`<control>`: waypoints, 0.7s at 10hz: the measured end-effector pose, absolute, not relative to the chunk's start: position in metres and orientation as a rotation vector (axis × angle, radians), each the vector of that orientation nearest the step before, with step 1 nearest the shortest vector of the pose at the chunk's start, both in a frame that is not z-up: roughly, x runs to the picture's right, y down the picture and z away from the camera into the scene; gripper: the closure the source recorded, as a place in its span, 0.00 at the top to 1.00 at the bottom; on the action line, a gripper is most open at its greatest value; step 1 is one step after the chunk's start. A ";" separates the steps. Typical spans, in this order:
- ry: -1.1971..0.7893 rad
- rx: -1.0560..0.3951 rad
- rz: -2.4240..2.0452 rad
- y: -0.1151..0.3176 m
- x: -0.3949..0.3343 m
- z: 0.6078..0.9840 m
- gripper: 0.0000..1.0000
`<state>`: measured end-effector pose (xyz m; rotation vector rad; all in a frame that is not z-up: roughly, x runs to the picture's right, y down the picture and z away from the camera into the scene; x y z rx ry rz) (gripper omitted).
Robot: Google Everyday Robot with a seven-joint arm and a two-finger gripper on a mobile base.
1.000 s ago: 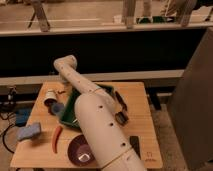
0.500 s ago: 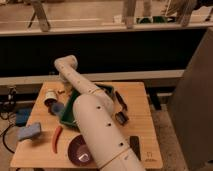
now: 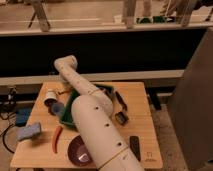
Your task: Place banana in plastic cup
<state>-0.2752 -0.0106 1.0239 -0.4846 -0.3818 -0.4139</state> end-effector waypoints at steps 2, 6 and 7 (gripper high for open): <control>-0.378 -0.487 -0.415 -0.010 -0.274 1.025 0.38; -0.378 -0.487 -0.417 -0.008 -0.274 1.025 0.18; -0.382 -0.486 -0.415 -0.008 -0.275 1.025 0.10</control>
